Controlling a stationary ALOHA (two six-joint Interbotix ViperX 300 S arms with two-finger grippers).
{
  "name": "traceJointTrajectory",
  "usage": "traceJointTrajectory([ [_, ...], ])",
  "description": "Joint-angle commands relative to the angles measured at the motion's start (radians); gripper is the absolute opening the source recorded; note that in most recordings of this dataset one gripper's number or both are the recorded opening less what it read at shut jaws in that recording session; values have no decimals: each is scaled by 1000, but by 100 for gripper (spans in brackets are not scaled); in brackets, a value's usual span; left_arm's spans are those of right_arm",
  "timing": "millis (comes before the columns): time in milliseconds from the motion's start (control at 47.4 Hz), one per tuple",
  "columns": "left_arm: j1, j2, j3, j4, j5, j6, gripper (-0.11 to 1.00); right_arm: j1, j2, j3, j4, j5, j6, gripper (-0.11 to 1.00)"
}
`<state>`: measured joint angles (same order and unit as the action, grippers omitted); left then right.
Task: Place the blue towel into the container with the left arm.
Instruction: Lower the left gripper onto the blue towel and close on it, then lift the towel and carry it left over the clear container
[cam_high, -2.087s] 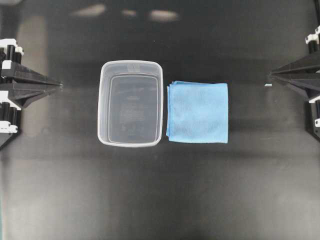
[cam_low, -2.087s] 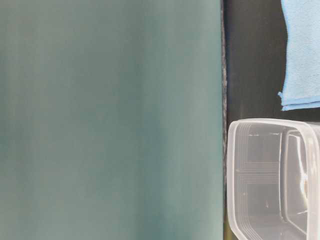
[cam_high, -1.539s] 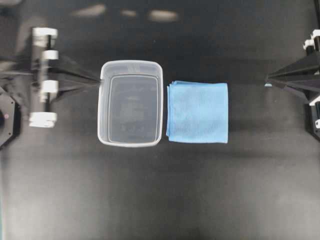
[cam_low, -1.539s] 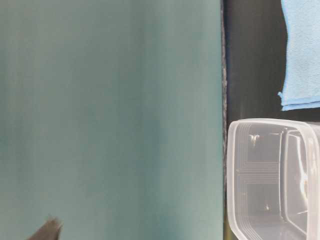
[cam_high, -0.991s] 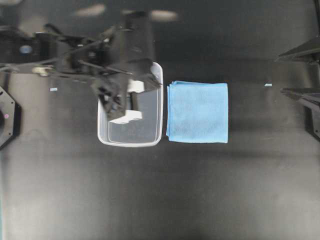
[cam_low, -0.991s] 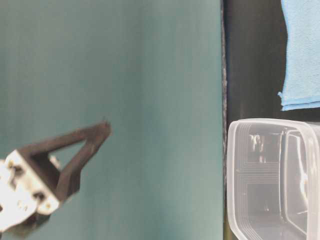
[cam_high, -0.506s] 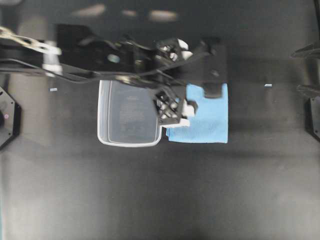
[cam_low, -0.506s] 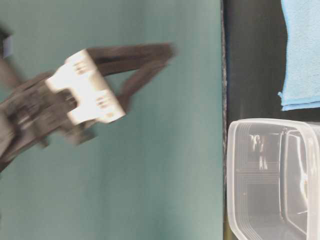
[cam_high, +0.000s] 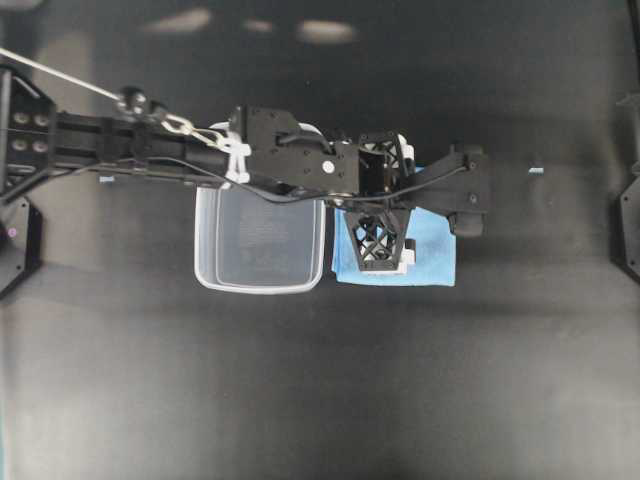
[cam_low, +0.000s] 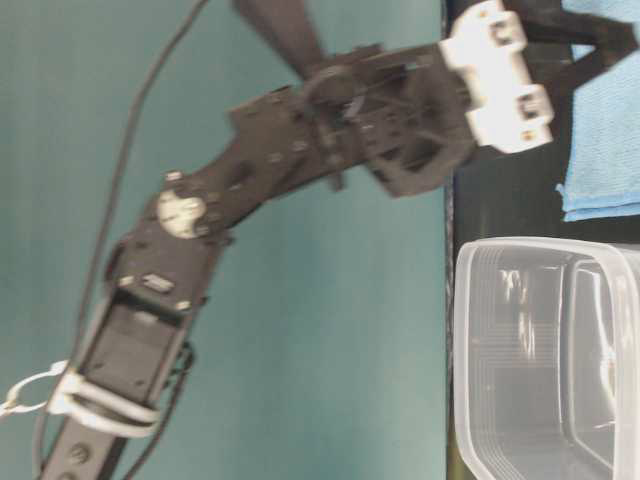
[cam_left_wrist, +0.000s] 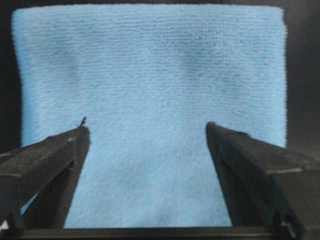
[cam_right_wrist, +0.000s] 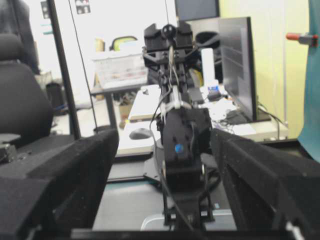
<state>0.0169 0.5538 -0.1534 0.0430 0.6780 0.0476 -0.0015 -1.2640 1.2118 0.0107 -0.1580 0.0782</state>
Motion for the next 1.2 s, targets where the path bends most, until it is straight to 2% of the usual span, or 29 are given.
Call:
traceJointTrajectory([
  [0,-3,15,-5,3,-14,2,90,0,3,-8,3,6,0,73],
  [211,-3,54,-6,3,-15,-8,89,0,3,-8,3,12,5,73],
  [316,-3,54,-3,3,-15,-11,83,-2,2,-8,3,15,5,73],
  [401,-5,51,0,2,-15,-6,66,-2,2,-8,3,15,3,73],
  [569,-14,40,-26,3,-11,2,21,-2,0,-8,3,17,3,73],
  [633,-14,21,-41,2,-5,2,7,-2,-2,-9,3,17,3,73],
  [780,-12,-52,-84,3,48,3,6,-2,-3,-8,3,17,5,73],
  [907,-11,-156,-106,3,144,2,6,0,-5,-8,3,17,6,73],
  [1054,2,-310,-63,3,273,2,6,0,-6,-8,2,15,5,73],
  [1181,9,-439,21,3,354,2,6,-2,-8,-8,3,15,5,73],
])
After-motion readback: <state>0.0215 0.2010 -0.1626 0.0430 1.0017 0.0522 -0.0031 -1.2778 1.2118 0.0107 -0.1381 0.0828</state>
